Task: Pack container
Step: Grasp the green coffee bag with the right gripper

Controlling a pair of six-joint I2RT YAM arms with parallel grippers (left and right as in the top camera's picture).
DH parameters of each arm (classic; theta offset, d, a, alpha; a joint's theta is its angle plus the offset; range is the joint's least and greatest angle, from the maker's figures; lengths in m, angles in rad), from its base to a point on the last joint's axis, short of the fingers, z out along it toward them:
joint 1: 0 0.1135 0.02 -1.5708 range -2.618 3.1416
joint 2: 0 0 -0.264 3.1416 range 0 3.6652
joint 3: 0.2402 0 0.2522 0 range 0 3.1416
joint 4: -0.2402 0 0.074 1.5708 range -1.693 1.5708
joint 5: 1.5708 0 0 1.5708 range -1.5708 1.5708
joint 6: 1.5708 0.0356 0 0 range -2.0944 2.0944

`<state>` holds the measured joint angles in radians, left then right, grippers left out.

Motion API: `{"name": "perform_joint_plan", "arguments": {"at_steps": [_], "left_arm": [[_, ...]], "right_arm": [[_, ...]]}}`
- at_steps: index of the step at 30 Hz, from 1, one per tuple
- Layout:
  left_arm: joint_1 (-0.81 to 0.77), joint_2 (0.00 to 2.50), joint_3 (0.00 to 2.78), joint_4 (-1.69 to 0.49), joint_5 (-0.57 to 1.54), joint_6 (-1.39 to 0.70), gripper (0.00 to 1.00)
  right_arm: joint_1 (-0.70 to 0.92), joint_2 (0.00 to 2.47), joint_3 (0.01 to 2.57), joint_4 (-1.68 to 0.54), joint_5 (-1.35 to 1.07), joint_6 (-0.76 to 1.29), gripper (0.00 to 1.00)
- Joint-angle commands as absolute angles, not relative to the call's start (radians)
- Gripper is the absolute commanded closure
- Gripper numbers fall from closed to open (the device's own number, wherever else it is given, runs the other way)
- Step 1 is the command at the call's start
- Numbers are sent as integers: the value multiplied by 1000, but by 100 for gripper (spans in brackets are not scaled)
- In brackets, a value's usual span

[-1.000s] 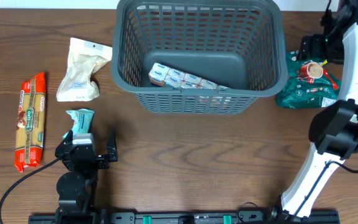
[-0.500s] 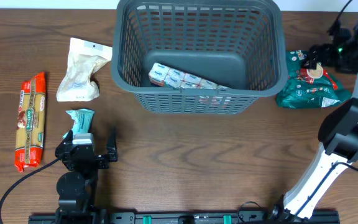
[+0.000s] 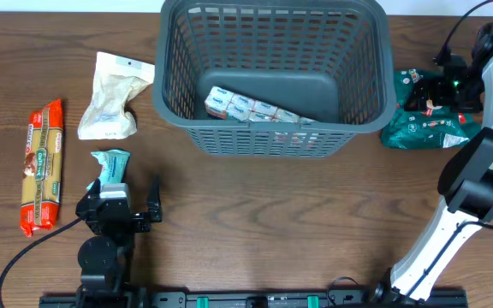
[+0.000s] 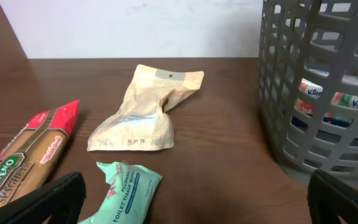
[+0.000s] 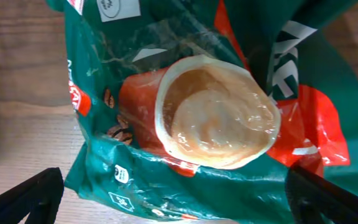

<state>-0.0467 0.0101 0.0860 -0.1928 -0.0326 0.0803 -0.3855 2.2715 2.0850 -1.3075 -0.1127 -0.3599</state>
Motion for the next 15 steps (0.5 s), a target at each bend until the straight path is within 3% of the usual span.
{"name": "perform_joint_plan", "arguments": {"at_steps": [1, 15], "left_arm": [[-42, 4, 59, -198, -33, 93, 1], [-42, 4, 59, -198, -33, 93, 1]], "right_arm": [[-355, 2278, 2085, -1303, -90, -352, 1], [-241, 2249, 2135, -1300, 52, -366, 1]]}}
